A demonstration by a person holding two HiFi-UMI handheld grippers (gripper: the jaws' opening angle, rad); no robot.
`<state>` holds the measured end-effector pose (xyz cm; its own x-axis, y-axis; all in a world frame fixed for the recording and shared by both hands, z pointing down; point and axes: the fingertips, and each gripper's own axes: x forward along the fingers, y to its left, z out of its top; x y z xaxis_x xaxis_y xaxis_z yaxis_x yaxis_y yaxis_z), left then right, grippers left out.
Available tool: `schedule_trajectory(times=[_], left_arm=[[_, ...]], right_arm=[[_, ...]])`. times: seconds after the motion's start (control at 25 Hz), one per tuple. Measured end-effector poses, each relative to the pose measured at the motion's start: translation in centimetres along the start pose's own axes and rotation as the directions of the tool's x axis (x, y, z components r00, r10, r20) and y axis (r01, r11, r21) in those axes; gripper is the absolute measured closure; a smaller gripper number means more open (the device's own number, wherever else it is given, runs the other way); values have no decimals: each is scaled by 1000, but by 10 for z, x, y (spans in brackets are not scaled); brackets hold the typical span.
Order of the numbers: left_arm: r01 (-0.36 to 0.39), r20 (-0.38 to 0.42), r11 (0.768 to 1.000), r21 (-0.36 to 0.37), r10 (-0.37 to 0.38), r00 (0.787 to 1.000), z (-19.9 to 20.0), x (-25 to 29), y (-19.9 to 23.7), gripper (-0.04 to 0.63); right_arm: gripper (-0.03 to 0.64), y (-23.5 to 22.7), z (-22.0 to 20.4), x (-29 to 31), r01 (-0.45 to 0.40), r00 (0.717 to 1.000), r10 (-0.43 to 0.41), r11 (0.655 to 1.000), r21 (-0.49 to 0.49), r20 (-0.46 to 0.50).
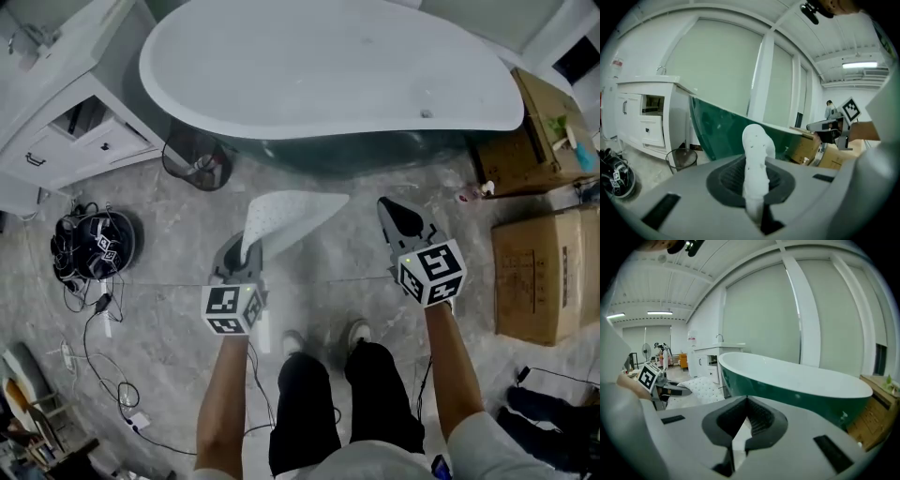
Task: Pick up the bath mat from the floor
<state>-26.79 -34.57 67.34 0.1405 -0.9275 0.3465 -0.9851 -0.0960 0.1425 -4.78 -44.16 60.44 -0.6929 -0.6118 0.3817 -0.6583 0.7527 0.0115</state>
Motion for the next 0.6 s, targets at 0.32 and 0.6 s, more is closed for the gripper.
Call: schedule_trajectory(times=[0.32, 0.6], left_arm=[[-38, -4, 999, -8, 38, 999, 149, -84, -10, 560], [-99, 73, 994, -45, 102, 992, 280, -173, -3, 560]], right_arm=[[604, 17, 142, -71, -11, 1000, 11, 1000, 2, -18], [604, 38, 270, -138, -20, 999, 21, 999, -36, 24]])
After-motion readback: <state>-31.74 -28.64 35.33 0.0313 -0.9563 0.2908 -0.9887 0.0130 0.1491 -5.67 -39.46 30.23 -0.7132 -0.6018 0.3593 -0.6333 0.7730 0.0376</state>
